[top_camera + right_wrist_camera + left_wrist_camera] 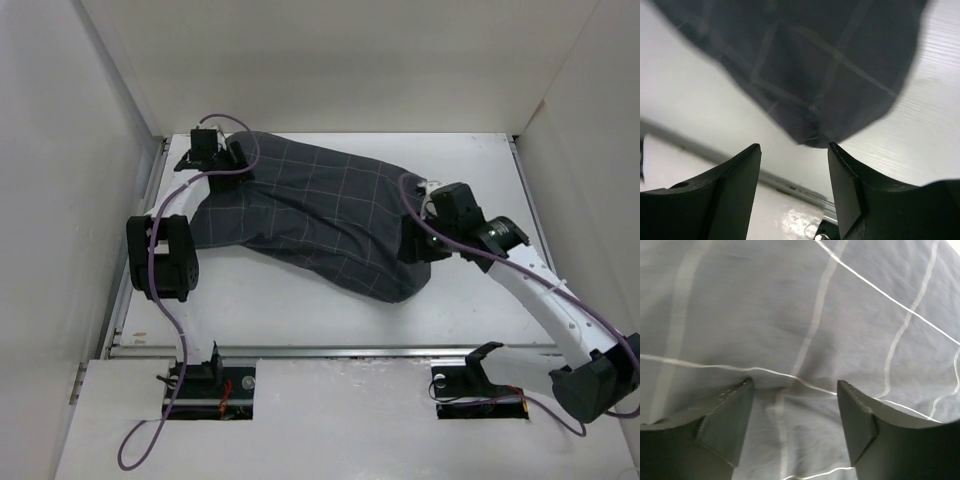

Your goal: Put the pillow into the pillowcase

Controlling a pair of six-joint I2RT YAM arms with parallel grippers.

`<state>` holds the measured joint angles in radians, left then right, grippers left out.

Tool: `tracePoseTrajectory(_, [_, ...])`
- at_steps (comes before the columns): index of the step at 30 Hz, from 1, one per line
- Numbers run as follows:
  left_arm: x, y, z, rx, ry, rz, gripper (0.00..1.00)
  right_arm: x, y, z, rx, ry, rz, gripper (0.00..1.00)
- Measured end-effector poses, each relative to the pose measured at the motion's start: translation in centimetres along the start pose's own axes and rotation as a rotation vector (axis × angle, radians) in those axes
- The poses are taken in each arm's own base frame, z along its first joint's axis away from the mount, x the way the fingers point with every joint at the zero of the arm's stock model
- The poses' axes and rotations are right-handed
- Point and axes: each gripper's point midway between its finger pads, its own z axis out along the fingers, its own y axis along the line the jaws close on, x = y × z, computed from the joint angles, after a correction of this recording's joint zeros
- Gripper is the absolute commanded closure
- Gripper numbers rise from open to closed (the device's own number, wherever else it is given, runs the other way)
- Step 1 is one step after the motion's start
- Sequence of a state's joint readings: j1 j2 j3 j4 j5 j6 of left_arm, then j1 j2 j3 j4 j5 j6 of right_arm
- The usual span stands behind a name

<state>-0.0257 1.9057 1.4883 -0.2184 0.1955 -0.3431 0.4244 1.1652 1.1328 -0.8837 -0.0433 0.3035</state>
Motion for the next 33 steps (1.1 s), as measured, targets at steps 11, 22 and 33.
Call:
tracePoseTrajectory(11, [-0.9,-0.6,-6.6,0.039,-0.094,0.023,0.00,11.9,3.5,5.5,-0.084,0.333,-0.213,0.46])
tracePoseTrajectory(22, [3.5,1.5,-4.6,0.006,-0.010,0.008,0.00,7.0,3.0,11.3,0.073,0.095,-0.091,0.86])
tracePoseTrajectory(33, [4.9,3.5,-3.8,-0.043,-0.001,-0.059,0.00,3.0,-6.9,11.3,0.262,-0.011,0.286,1.00])
